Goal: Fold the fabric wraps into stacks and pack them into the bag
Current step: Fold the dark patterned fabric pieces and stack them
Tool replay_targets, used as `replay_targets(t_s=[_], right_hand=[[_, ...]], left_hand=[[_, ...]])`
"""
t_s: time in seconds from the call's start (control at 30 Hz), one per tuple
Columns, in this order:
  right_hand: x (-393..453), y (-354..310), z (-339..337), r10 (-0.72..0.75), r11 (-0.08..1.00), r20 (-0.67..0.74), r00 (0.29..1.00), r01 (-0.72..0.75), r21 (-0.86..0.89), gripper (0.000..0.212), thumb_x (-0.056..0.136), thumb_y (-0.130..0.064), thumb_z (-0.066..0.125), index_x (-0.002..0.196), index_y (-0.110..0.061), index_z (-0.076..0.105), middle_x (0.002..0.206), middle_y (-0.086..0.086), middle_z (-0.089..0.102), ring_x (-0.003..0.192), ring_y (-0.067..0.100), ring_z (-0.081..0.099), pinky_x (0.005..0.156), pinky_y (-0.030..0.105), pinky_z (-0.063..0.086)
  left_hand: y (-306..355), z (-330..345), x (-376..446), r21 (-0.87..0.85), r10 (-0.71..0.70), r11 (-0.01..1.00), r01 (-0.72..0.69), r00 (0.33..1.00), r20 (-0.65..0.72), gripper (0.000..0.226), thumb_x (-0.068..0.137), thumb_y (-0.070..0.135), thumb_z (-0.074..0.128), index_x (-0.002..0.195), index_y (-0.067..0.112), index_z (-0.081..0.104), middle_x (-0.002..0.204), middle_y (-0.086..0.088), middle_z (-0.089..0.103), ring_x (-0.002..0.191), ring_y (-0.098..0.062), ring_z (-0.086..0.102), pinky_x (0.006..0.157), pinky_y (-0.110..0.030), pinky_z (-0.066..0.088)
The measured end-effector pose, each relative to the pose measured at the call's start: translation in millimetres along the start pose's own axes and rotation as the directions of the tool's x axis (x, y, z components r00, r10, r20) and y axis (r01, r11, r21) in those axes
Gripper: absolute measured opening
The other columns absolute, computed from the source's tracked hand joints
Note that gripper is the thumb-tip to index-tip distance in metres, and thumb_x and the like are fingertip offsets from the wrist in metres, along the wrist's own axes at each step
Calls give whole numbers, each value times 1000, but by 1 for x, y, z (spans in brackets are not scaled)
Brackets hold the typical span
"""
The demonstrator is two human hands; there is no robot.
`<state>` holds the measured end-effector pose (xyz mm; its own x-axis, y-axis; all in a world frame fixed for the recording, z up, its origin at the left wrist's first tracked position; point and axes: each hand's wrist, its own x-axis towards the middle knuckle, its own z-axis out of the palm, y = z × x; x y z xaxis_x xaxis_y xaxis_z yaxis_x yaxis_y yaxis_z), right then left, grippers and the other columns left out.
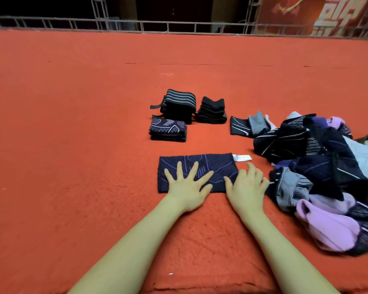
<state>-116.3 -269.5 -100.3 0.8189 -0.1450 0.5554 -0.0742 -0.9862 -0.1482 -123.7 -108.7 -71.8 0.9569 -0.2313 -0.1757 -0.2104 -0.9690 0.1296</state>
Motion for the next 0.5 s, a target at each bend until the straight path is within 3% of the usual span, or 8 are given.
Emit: replay_targets(t_s=[0.13,0.2,0.27,0.37,0.5], right_hand=[[2,3,10,-54,997,-104,993,60,51,29,67,-19,80,79,0,62,108,23,61,97,35,47,80,44,31],[3,4,9,-119,990,-194,974,131,48,18,76,-23,62,85,-7,63,106,14,63,95,30,45,79,41,27],[4,3,6,-129,987,-233,964,148,63,22,81,-27,47,90,-15,63,97,7,64,87,30,53,77,39,27],[3,1,2,-147,980,-274,950,177,87,15,83,-20,49,98,-21,52,72,2,59,66,27,56,73,38,25],[4,3,1,-129,978,-225,966,161,130,40,69,-16,58,108,-13,56,76,3,56,66,26,54,70,35,22]], left_hand=[[-6,-2,7,28,61,998,-61,998,-5,51,96,60,17,144,56,0,159,11,-13,142,-38,-21,106,-69,-12],[-6,-1,10,24,68,997,-67,997,-29,52,97,59,19,145,55,1,159,11,-11,142,-37,-20,106,-68,-12],[-5,0,12,20,65,998,-64,996,-54,54,97,58,19,146,52,0,159,11,-9,143,-36,-19,107,-68,-11],[-4,2,13,14,58,998,-57,995,-82,54,96,61,18,145,53,-4,159,11,-8,144,-35,-18,107,-68,-10],[-4,2,14,8,57,998,-57,996,-64,52,95,63,16,143,58,-2,159,11,-8,143,-36,-18,107,-68,-10]])
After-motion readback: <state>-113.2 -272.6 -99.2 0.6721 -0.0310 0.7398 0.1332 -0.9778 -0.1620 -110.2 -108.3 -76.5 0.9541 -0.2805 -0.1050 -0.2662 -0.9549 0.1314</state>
